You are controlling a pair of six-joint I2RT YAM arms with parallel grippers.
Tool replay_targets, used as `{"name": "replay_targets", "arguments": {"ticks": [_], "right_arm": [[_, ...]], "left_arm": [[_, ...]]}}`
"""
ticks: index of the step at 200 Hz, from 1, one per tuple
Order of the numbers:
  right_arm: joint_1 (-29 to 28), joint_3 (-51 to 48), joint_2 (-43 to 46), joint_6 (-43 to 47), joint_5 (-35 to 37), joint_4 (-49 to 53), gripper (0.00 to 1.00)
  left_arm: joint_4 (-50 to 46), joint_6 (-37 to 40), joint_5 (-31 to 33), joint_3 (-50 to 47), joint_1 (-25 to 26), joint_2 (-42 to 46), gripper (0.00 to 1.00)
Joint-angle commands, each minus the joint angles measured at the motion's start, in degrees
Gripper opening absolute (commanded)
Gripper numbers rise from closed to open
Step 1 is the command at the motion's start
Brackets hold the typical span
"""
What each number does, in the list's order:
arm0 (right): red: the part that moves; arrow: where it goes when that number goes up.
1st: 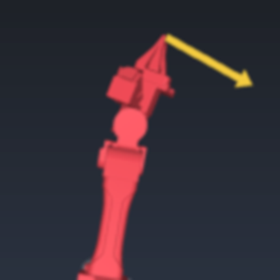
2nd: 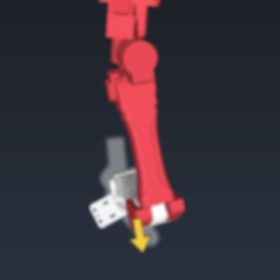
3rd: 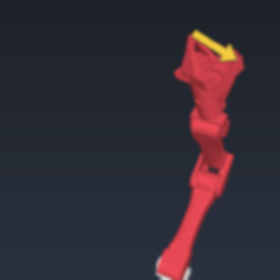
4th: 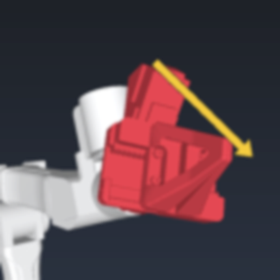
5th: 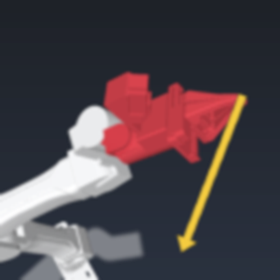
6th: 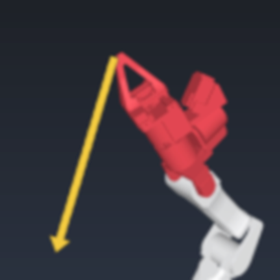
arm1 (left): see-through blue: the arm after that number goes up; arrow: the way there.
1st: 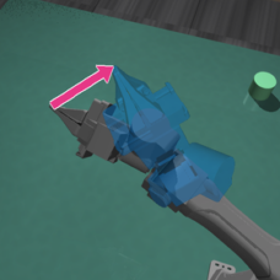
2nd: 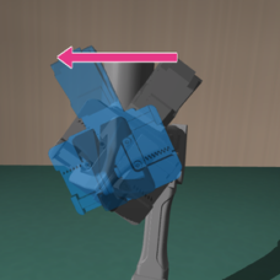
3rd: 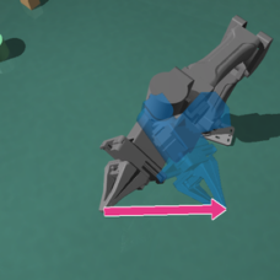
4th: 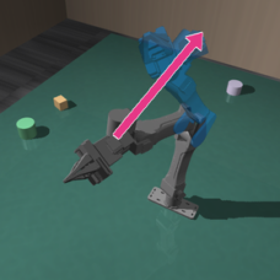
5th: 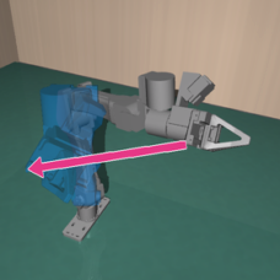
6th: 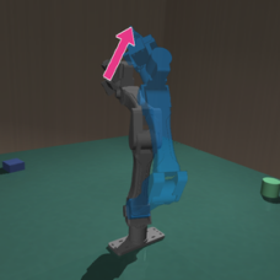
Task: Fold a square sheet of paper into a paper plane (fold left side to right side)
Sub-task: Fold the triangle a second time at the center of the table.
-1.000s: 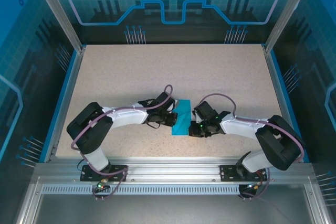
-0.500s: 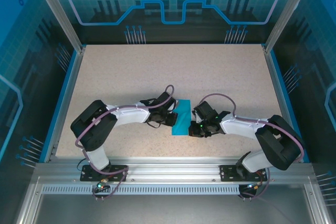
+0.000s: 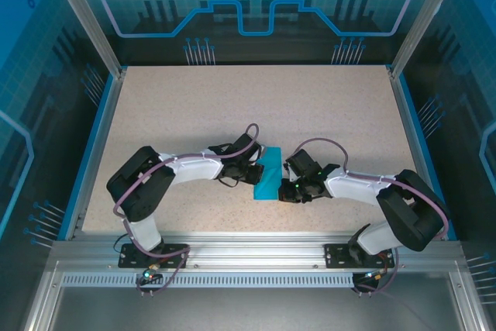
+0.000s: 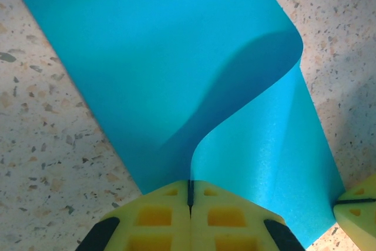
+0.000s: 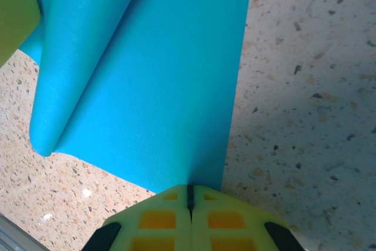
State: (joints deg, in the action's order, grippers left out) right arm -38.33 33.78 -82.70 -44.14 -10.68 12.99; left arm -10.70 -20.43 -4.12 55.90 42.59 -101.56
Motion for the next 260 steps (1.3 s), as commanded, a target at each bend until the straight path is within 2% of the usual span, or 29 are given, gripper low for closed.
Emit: {"name": "replay_targets", "arguments": {"ticks": [1,260], "right_arm": [[-1.22,-0.44,-1.68,0.11,1.53,3.99,0.02],[-1.21,0.23,-3.10,0.28,1.71,5.06,0.02]], "left_arm": [[-1.43,1.61,0.87,1.65,-0.49,-1.04,0.03],[1.60,1.97,0.01,0.29,-0.46,0.86,0.03]]}}
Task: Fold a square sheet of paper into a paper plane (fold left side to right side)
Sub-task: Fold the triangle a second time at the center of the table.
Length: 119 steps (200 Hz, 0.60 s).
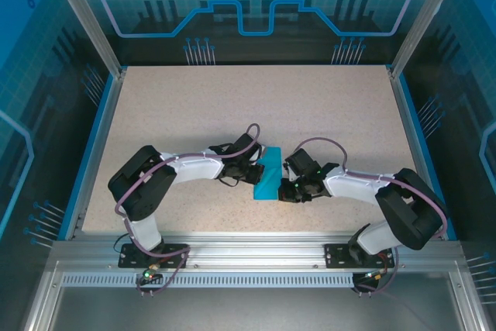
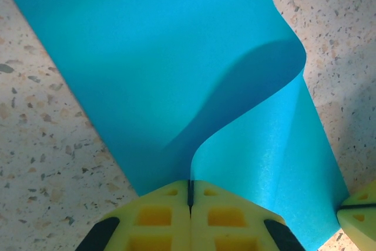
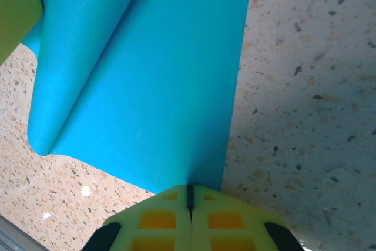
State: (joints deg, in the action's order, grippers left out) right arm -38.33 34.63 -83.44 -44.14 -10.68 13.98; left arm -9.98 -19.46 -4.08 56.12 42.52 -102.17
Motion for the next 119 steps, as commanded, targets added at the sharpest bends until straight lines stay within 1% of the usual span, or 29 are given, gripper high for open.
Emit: {"name": "replay_targets", "arguments": {"ticks": [1,119], "right_arm": [[-1.22,-0.58,-2.35,0.28,1.71,4.10,0.02],[-1.22,-0.44,-2.25,0.68,1.98,4.76,0.02]], "left_arm": [[0.90,1.01,-0.04,0.06,-0.36,1.50,0.03],[-0.39,1.35,-1.25,1.19,-0.42,-2.28,0.03]]}}
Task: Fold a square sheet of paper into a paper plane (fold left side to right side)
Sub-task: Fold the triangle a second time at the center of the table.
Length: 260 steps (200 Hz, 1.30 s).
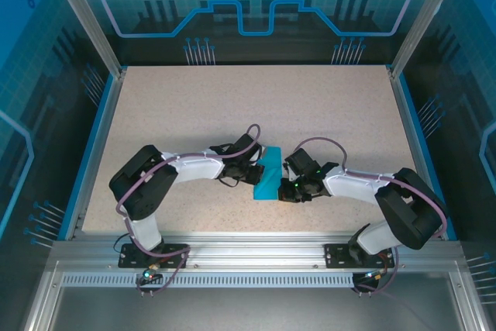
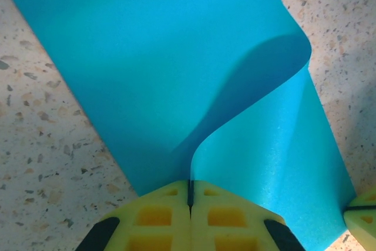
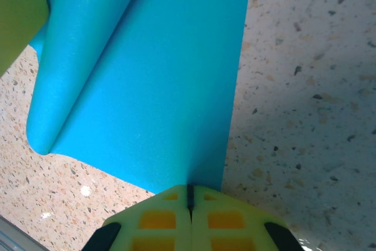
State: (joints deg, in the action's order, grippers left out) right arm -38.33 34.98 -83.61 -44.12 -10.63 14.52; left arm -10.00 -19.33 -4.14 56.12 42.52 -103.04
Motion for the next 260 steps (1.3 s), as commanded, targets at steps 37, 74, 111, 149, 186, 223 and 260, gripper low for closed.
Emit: {"name": "replay_targets", "arguments": {"ticks": [37,74,111,149,186,223,260], "right_arm": [[-1.22,-0.97,-1.88,0.66,1.95,4.28,0.02],[0.19,-1.09,0.66,1.01,-0.73,2.15,0.02],[4.89,-3.64,5.86,-0.99,-7.82,-8.18,0.02],[7.54,-3.04,4.14,-5.52,-11.62,-19.84,0.01],[7.65,1.48,-0.96,-6.25,-9.97,-22.01,0.01],[7.40,3.77,-5.53,-6.14,-10.28,-22.08,0.01],[7.08,5.03,-8.55,-5.76,-10.55,-22.08,0.01]], "left_arm": [[-0.46,1.40,-1.27,1.20,-0.38,-2.09,0.03],[-0.90,1.75,-1.13,1.01,-0.36,-2.04,0.03],[-1.17,1.92,-1.04,0.71,-0.28,-1.85,0.03],[-1.03,1.84,-1.05,0.48,-0.33,-1.82,0.03],[-0.88,1.53,-1.31,0.42,-0.23,-1.85,0.03],[-0.64,1.38,-1.57,0.26,-0.10,-2.00,0.03],[-0.76,1.49,-1.57,0.42,-0.07,-2.13,0.03]]}}
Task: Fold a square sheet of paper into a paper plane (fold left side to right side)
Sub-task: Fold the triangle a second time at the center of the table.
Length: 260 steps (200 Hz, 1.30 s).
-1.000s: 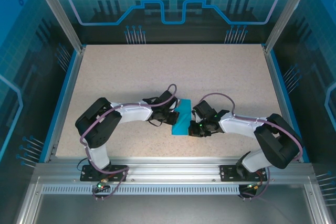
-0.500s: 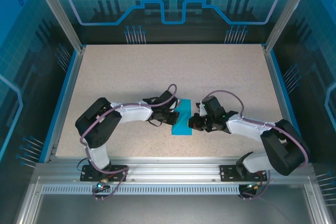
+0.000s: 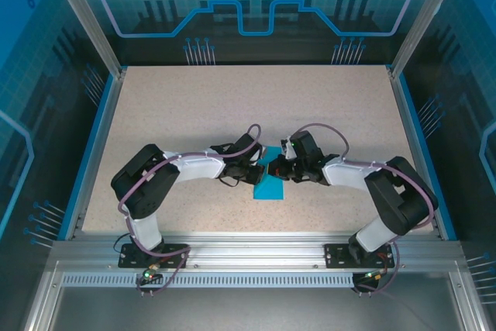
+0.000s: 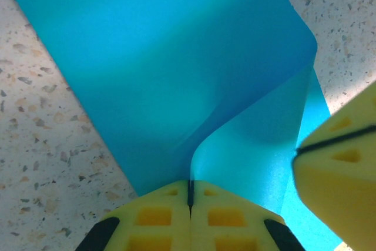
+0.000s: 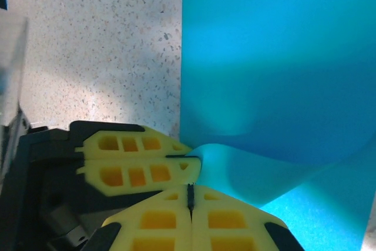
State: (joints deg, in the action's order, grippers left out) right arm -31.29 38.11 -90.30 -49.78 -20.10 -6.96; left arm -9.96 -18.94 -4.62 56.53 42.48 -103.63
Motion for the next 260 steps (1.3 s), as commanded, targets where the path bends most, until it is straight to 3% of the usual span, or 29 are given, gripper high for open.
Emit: {"name": "replay_targets", "arguments": {"ticks": [1,209,260], "right_arm": [[0.02,1.94,-1.92,-0.12,-1.04,-0.64,0.01],[-0.73,1.98,-7.08,4.00,3.70,6.16,0.00],[-0.71,0.27,-7.32,3.88,4.72,6.43,0.00]], "left_arm": [[-0.83,1.09,-1.09,-0.01,-0.07,-1.51,0.03],[-1.55,1.28,-0.94,0.57,-0.07,-1.59,0.03],[-4.31,1.23,0.34,2.18,-0.16,0.89,0.12]]}}
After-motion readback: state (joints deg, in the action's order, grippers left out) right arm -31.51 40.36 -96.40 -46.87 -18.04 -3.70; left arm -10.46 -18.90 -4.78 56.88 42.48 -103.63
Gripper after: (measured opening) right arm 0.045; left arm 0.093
